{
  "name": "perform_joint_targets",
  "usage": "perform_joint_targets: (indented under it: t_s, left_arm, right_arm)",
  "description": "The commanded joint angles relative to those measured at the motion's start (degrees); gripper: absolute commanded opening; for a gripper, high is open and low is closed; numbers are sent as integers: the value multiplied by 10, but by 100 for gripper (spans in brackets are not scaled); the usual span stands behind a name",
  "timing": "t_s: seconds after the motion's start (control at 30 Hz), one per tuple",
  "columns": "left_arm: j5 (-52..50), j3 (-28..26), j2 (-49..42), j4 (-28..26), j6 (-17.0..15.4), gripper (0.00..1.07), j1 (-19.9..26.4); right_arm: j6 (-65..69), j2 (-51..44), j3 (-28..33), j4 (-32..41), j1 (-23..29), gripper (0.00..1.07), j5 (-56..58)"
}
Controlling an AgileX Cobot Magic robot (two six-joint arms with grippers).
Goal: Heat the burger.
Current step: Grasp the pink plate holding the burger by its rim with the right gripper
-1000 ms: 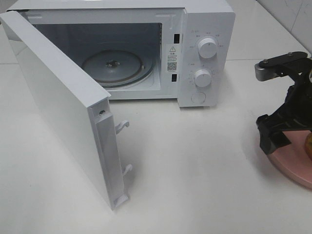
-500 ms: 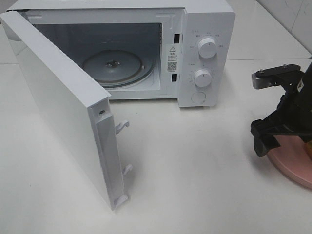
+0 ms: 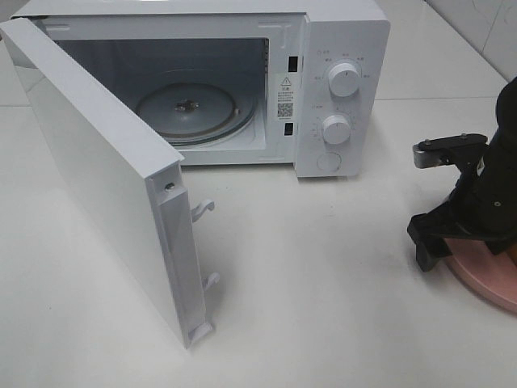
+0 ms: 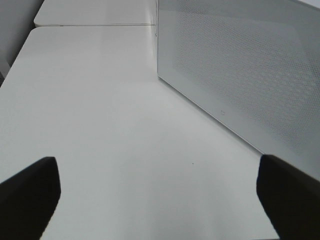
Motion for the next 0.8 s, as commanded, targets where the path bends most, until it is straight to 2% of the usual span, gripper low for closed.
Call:
perform_joint_targets:
  t_s: [0.03,0.27,0.43,0.47,0.5,0.57,0.6,0.63,0.67,0.7,0.8]
  left_arm:
    - [-7,2,-9,-1,0,100,2]
    - [-7,2,-9,-1,0,100,2]
    - [-7,2,-9,-1,0,100,2]
    - [-7,2,-9,-1,0,100,2]
    - [-7,2,-9,-1,0,100,2]
    - [-7,2,-9,-1,0,100,2]
    - [-7,2,-9,-1,0,100,2]
    - [-7,2,-9,-1,0,100,2]
    - [-7,2,-9,-1,0,100,2]
    - [-7,2,-9,-1,0,100,2]
    - [-7,2,-9,-1,0,100,2]
  right_arm:
    - [7,10,-1,0,-11,91,-14]
    - [9,26,-1,1,-11,88,-17]
    - [11,26,-1,2,-11,79,-17]
    - [13,26,-1,2,-11,69,-17]
    - [13,26,-1,2,-11,69,-17]
    - [20,26,-1,2,-11,53,-17]
    - [20,26,-1,2,-11,53,-17]
    - [20,26,-1,2,-11,40,-17]
    - [20,26,-1,2,-11,40,-17]
    - [21,26,-1,2,-11,29,-17]
    - [25,26,-1,4,-11,19,-15]
